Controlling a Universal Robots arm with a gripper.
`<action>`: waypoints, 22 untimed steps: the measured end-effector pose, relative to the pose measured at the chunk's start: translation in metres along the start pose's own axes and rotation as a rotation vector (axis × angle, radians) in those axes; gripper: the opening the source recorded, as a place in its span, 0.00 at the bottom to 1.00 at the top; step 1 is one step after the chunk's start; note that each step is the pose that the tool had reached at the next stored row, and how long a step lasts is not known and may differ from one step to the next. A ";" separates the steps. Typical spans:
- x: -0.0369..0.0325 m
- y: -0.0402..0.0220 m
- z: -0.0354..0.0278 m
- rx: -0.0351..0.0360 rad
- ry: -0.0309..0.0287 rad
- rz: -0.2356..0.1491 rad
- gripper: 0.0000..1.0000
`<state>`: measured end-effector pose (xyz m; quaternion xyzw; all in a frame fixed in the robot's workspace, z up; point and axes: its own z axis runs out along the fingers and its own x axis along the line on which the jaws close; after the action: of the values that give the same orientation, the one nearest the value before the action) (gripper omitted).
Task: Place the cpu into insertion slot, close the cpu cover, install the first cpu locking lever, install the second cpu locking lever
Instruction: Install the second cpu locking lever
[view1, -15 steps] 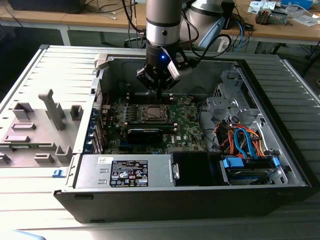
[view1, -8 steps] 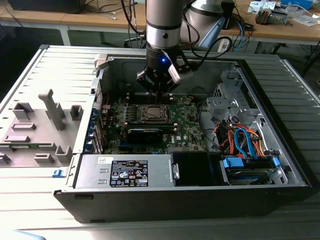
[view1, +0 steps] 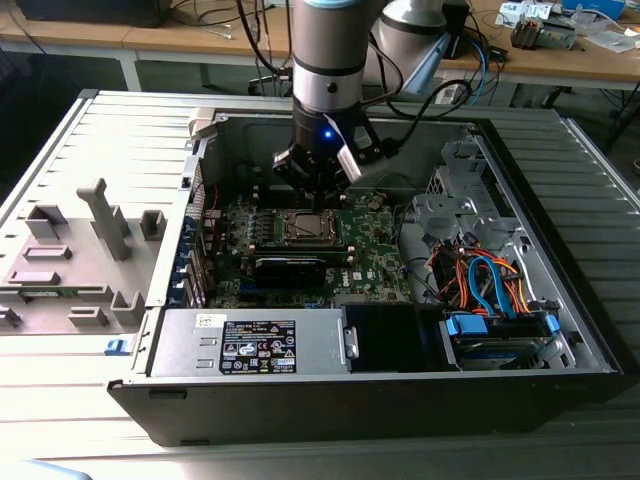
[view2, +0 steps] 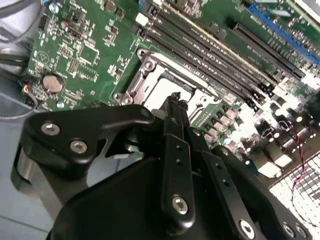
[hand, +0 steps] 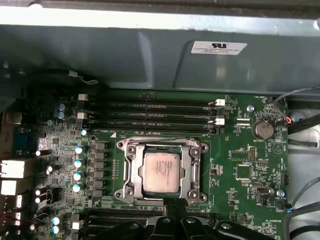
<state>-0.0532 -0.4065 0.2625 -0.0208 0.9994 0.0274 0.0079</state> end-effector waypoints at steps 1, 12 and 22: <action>0.0001 -0.0025 -0.0002 -0.0119 -0.0005 0.000 0.11; 0.0015 -0.0351 -0.0012 -0.1684 -0.0070 0.003 0.11; 0.0106 -0.0490 0.0091 -0.1687 -0.0070 0.002 0.11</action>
<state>-0.0616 -0.4554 0.2506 -0.0200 0.9935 0.1116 0.0096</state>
